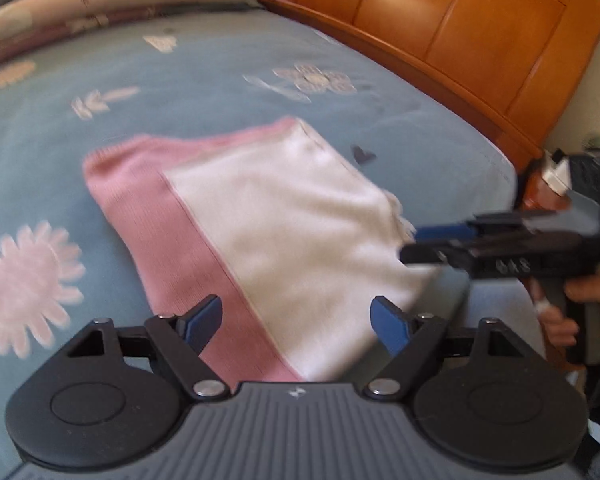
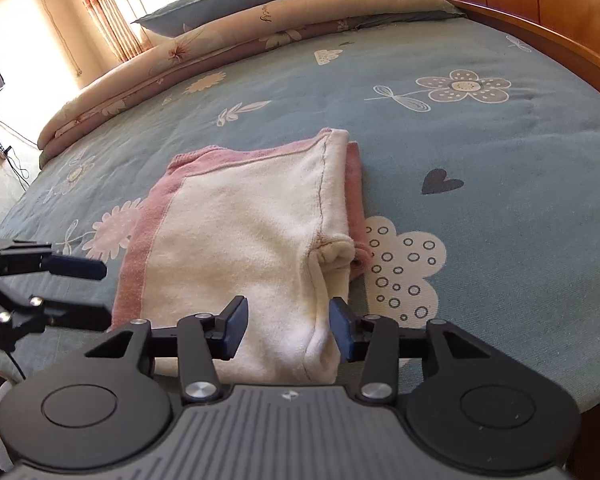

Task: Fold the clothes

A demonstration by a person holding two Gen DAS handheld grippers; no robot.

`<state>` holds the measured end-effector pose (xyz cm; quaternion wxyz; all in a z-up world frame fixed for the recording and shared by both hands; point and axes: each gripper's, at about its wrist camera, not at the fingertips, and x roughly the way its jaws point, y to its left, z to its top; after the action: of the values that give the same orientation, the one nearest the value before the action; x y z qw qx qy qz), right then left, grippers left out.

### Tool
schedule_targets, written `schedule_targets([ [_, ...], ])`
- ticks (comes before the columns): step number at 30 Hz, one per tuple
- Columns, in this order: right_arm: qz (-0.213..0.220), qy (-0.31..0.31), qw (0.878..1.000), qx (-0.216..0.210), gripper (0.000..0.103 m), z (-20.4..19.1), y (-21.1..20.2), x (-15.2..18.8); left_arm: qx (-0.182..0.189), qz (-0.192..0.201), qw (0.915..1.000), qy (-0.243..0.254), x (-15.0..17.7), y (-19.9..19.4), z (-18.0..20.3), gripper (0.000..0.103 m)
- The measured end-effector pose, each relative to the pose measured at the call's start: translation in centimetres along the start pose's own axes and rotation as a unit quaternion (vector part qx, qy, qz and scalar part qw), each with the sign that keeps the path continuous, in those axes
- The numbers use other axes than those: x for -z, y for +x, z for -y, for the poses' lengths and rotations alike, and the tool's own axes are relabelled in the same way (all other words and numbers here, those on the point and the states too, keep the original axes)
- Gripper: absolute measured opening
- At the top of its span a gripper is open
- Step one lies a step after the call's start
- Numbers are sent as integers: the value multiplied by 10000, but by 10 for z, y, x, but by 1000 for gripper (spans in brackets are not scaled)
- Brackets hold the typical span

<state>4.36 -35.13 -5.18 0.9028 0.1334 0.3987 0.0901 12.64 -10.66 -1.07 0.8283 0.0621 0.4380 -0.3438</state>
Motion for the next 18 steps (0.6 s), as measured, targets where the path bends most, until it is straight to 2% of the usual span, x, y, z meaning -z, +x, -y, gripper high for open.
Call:
schedule_targets([
  [6, 248, -184, 9995, -2, 54, -9, 7, -27, -399, 135, 9991, -102, -33, 25, -17, 81],
  [11, 332, -363, 9987, 156, 55, -12, 31, -47, -687, -6, 9973, -272, -35, 53, -32, 81],
  [15, 224, -427, 9984, 279, 61, -9, 53, -47, -640, 108, 9978, -96, -26, 58, -31, 92],
  [18, 214, -462, 9984, 242, 72, -8, 63, -39, -584, 202, 9981, -54, -22, 60, -30, 99],
])
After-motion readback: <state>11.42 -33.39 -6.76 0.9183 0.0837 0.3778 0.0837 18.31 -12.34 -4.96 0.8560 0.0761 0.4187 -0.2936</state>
